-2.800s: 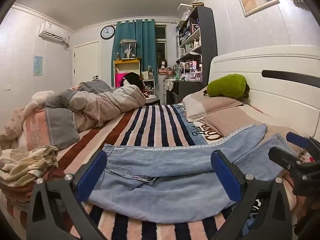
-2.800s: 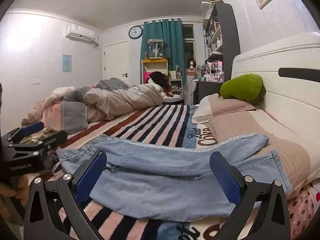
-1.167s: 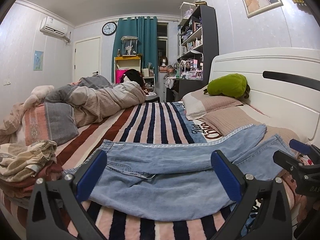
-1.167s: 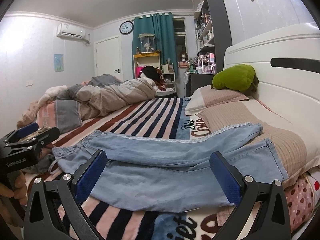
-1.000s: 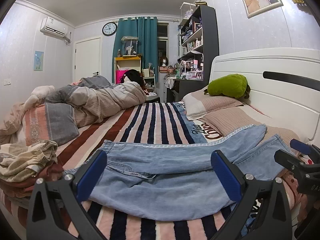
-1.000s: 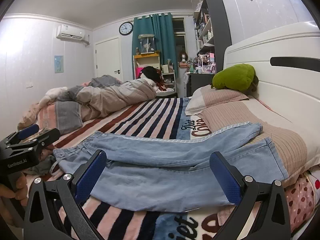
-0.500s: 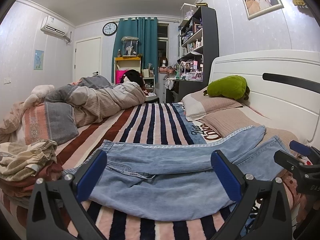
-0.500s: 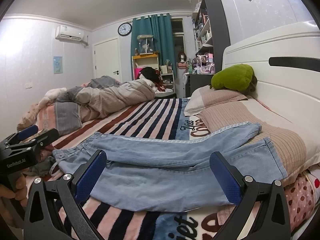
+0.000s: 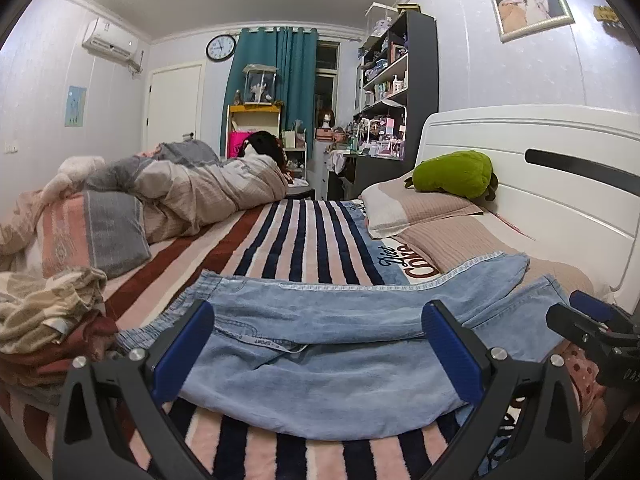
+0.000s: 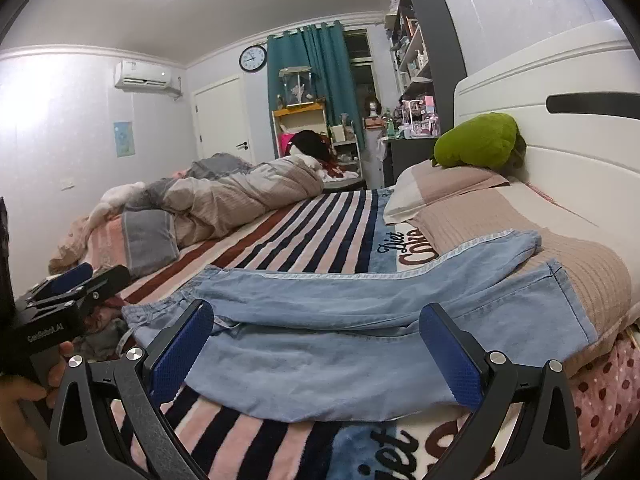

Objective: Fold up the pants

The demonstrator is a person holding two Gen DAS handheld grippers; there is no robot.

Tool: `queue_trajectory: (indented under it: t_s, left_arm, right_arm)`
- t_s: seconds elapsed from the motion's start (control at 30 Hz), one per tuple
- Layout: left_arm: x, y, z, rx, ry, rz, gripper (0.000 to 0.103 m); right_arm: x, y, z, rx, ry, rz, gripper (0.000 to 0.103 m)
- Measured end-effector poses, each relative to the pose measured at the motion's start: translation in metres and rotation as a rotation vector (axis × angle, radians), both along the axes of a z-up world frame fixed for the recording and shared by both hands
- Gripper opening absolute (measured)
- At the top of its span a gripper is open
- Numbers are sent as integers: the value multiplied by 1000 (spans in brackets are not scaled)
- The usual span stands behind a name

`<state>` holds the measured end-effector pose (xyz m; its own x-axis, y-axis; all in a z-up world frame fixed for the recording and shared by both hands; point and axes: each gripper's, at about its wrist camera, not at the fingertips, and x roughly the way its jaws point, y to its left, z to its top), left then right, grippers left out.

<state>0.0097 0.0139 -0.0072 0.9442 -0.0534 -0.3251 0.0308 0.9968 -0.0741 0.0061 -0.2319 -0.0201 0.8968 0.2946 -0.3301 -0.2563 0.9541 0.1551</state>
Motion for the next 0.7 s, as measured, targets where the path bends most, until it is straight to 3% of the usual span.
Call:
queue_trajectory:
  t_s: [0.13, 0.23, 0.47, 0.6, 0.7]
  left_arm:
    - [16, 10, -15, -36, 62, 14, 102]
    - [29, 22, -34, -73, 129, 20, 102]
    - [55, 66, -114, -175, 367, 76, 102]
    - [62, 81, -150, -208, 447, 88, 102]
    - [66, 91, -164, -259, 480, 89, 102]
  right_arm:
    - [12, 0, -12, 17, 37, 22, 102]
    - [23, -5, -31, 53, 92, 33, 93]
    - [47, -36, -104, 128, 312, -50, 72]
    - [62, -53, -150, 224, 488, -37, 69]
    - [69, -59, -168, 277, 519, -29, 69]
